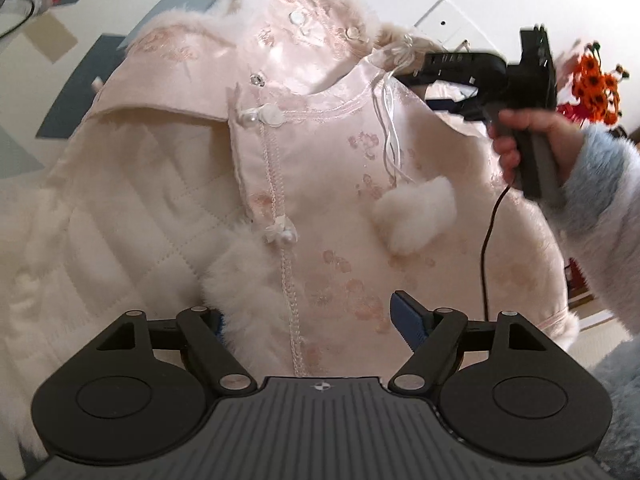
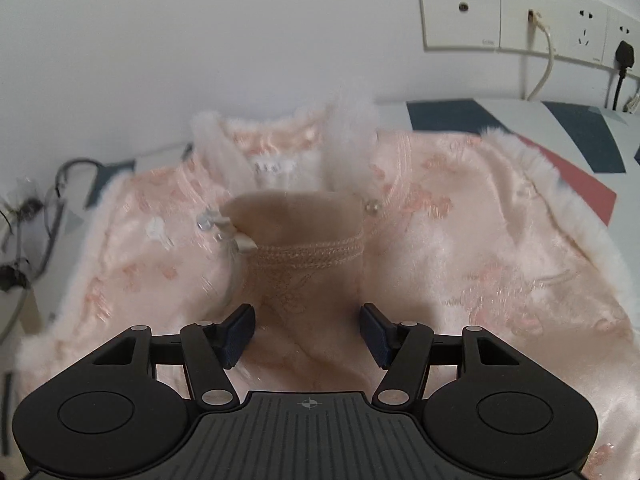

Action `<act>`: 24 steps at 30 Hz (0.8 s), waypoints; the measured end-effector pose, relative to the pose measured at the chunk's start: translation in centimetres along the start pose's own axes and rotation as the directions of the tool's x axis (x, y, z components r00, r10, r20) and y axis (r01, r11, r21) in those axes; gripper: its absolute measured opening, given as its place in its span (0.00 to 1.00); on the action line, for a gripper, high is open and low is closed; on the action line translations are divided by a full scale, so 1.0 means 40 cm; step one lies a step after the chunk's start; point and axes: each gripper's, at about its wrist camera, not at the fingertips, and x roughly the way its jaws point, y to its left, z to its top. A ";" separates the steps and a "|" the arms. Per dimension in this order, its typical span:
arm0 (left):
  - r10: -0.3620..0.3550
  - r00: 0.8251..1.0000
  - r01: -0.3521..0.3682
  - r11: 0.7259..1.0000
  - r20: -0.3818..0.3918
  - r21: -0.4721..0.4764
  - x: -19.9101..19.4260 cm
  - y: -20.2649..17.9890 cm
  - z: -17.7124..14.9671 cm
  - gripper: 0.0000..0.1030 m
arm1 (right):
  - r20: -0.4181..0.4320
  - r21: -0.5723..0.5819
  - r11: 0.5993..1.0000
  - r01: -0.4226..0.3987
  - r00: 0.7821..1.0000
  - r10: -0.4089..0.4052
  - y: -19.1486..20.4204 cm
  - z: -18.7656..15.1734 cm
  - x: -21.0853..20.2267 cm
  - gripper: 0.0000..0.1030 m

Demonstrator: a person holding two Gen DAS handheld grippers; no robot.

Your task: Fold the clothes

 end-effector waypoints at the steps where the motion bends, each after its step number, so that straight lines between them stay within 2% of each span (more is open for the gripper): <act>1: 0.013 1.000 -0.013 1.000 0.001 0.013 0.003 -0.005 -0.002 0.75 | 0.014 0.006 1.000 0.002 1.000 -0.002 0.001 0.006 -0.009 0.54; 2: 0.021 1.000 -0.021 1.000 0.002 0.023 0.005 -0.009 -0.004 0.73 | 0.052 0.008 1.000 0.016 0.999 -0.016 0.002 0.013 -0.023 0.54; 4: 0.037 0.999 -0.037 0.999 -0.001 0.041 0.009 -0.020 -0.007 0.57 | 0.108 0.003 1.000 0.024 0.994 -0.024 0.006 0.029 -0.053 0.54; 5: 0.047 0.999 -0.046 0.998 -0.010 0.049 0.009 -0.024 -0.008 0.32 | 0.130 -0.004 1.000 0.020 0.991 -0.019 0.010 0.036 -0.068 0.54; 6: 0.062 0.998 -0.061 0.997 -0.021 0.056 0.014 -0.027 -0.007 0.14 | 0.149 -0.018 1.000 0.007 0.989 -0.004 0.021 0.041 -0.086 0.54; 7: 0.077 0.997 -0.076 0.995 -0.026 0.065 0.014 -0.028 -0.010 0.10 | 0.158 -0.045 0.999 -0.011 0.987 0.018 0.036 0.042 -0.102 0.54; 8: 0.086 0.996 -0.084 0.993 -0.016 0.082 0.008 -0.035 -0.014 0.10 | 0.152 -0.080 0.996 -0.034 0.987 0.046 0.056 0.039 -0.110 0.54; 10: 0.091 0.996 -0.092 0.989 0.015 0.118 -0.009 -0.050 -0.019 0.10 | 0.130 -0.149 0.985 -0.082 0.986 0.102 0.096 0.030 -0.123 0.62; 12: 0.088 0.995 -0.096 0.983 0.055 0.153 -0.029 -0.068 -0.020 0.09 | 0.040 -0.181 0.971 -0.154 0.986 0.164 0.139 -0.001 -0.108 0.62; 15: 0.110 0.990 -0.125 0.975 0.087 0.186 -0.052 -0.086 -0.021 0.10 | -0.093 -0.202 0.942 -0.268 0.963 0.254 0.204 -0.059 -0.079 0.62; 17: 0.129 0.988 -0.142 0.974 0.083 0.175 -0.047 -0.080 -0.022 0.10 | -0.152 -0.218 0.926 -0.307 0.948 0.279 0.252 -0.091 -0.063 0.62; 21: 0.197 0.979 -0.203 0.969 0.057 0.141 -0.012 -0.069 -0.017 0.10 | -0.200 -0.158 0.949 -0.273 0.950 0.240 0.321 -0.119 -0.034 0.63; 24: 0.236 0.969 -0.245 0.944 0.066 0.221 0.010 -0.104 -0.020 0.10 | -0.265 -0.036 0.965 -0.259 0.934 0.240 0.345 -0.129 -0.008 0.63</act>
